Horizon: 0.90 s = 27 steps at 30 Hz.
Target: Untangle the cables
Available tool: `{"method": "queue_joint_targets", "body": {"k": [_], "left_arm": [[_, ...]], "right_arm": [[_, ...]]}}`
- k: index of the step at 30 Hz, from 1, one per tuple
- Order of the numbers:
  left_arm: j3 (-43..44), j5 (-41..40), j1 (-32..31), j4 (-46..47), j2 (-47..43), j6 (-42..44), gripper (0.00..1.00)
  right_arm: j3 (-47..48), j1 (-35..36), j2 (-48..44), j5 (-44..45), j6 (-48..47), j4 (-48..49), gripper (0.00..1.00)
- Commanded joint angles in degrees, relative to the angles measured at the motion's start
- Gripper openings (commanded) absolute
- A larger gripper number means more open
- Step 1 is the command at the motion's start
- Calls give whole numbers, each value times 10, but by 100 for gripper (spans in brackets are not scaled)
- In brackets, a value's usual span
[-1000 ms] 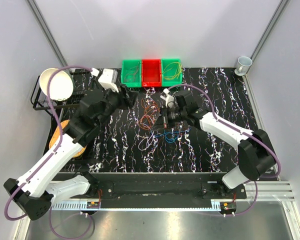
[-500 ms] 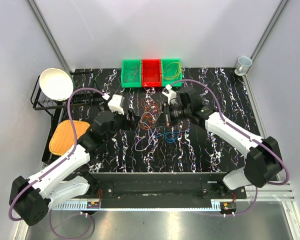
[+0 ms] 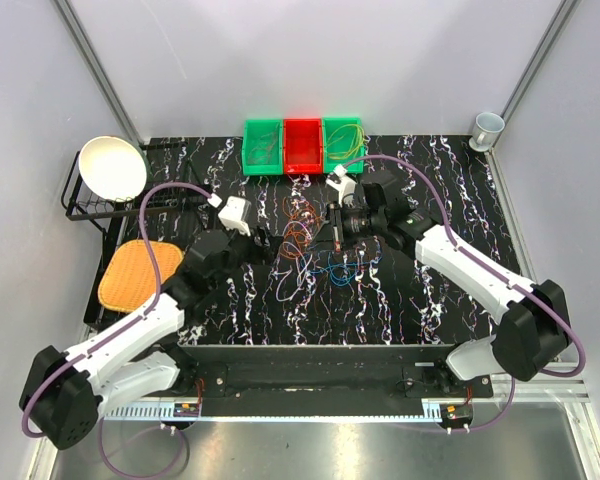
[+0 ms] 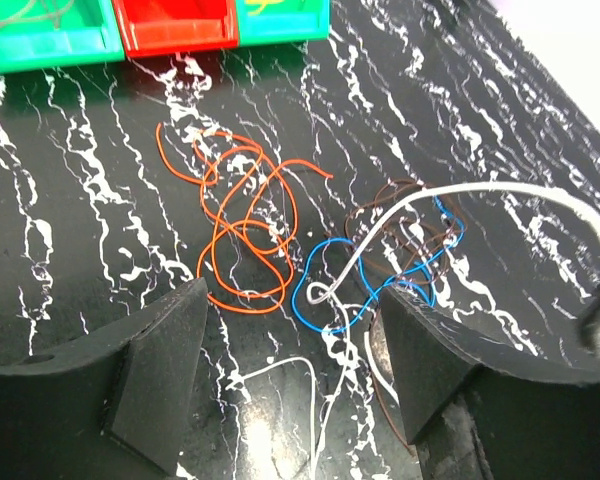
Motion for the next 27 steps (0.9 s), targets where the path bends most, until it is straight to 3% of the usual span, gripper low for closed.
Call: {"method": "queue_joint_targets", "body": {"k": [1,14,18,25,27], "left_arm": [[-6,13,0,67,18,14,73],[4,31,-1,128,92,15,58],[20,30,-1,134,116,10,48],[36,44,-1,160,135,2,15],[37,44,0,170,135,-1,11]], "right_arm": [[26,4,-23,-13,2,5,0],[35,5,-20,-43,14,13,0],[36,4,-18,-48,17,17,0],[33,4,-11,-62,18,28,0],[32,5,-10,-67,17,30,0]]}}
